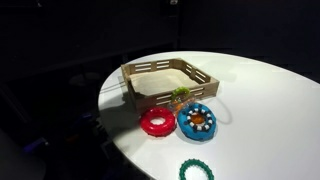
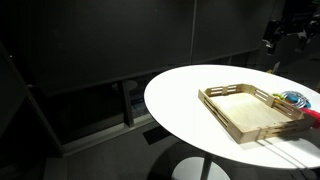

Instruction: Pick up the lime green ring and put it in the tray

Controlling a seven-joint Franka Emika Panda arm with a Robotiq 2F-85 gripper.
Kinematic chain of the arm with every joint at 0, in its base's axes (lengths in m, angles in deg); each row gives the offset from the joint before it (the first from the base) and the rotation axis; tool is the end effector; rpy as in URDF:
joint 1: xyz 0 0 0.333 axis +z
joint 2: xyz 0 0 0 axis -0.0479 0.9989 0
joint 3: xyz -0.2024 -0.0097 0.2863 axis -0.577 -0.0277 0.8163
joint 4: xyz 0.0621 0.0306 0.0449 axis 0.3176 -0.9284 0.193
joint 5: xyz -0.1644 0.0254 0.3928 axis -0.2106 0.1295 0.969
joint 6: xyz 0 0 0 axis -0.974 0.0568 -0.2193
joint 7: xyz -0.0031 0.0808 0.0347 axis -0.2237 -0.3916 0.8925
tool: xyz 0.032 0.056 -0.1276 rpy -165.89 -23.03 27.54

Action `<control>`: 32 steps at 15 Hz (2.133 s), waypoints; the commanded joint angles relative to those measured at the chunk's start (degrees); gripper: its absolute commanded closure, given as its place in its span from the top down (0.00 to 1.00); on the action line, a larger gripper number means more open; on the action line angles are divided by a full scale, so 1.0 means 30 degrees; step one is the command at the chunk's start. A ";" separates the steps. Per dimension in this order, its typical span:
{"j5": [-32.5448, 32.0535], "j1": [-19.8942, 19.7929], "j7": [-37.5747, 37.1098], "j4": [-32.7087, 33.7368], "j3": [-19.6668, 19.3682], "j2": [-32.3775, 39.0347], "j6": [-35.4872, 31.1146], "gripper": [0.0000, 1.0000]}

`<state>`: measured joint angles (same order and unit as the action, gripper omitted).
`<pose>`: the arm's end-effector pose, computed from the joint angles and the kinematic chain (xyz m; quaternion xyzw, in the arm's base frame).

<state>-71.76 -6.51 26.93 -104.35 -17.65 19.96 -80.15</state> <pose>0.4834 -0.0255 0.4537 0.9602 -0.2738 -0.0124 0.0546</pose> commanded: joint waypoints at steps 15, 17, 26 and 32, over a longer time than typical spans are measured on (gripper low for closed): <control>0.0406 -0.1428 0.1025 -0.5319 -0.1432 0.0809 -0.7169 1.00; 0.0411 -0.1437 0.1043 -0.5393 -0.1494 0.0937 -0.7417 1.00; 0.0945 -0.1496 0.1447 -0.5896 -0.1918 0.1913 -0.9435 1.00; 0.1722 -0.1331 0.1838 -0.6513 -0.2102 0.2817 -1.1777 1.00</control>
<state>-69.06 -10.51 30.02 -122.89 -23.53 27.74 -112.52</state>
